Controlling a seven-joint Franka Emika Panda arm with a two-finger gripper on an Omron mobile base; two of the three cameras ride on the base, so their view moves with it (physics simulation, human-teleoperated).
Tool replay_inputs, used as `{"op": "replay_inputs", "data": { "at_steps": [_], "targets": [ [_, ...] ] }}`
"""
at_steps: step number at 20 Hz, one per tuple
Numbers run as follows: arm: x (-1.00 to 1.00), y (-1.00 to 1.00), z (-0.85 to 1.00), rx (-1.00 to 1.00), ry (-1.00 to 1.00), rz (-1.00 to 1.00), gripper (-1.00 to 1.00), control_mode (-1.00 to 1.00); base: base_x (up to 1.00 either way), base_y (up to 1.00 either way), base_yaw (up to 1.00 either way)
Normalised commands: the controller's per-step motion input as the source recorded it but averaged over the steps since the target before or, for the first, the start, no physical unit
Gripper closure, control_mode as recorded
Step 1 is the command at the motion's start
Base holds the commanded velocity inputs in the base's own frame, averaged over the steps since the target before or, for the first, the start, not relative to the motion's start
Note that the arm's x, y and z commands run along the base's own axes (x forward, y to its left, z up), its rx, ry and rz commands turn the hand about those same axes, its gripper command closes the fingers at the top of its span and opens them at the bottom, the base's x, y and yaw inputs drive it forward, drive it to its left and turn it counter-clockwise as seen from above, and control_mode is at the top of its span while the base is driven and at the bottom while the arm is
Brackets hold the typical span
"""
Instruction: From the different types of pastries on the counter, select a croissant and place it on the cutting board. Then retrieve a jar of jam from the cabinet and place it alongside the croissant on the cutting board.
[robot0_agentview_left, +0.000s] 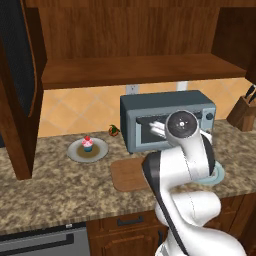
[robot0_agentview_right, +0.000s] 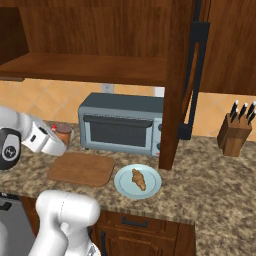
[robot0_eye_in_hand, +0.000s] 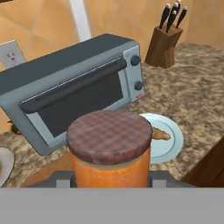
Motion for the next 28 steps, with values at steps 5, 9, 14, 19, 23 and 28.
{"op": "replay_inputs", "data": {
  "at_steps": [5, 9, 14, 19, 23, 28],
  "targets": [
    [0.09, 0.07, -1.00, -0.09, -0.01, 0.02, 1.00, -1.00, 0.00, 0.00, 0.00],
    [0.13, 0.00, -0.92, -0.15, -0.02, 0.03, 1.00, -1.00, 0.00, 0.00, 0.00],
    [0.16, 0.00, -0.51, -0.03, 0.01, 0.06, 1.00, -1.00, 0.00, 0.00, 0.00],
    [0.11, 0.01, -0.40, 0.00, 0.01, 0.12, 1.00, -1.00, 0.00, 0.00, 0.00],
    [0.13, 0.22, -0.46, -0.01, 0.00, 0.14, 1.00, -1.00, 0.00, 0.00, 0.00],
    [0.17, 0.29, -0.46, -0.03, -0.03, 0.14, 1.00, -1.00, 0.00, 0.00, 0.00]
  ]
}}
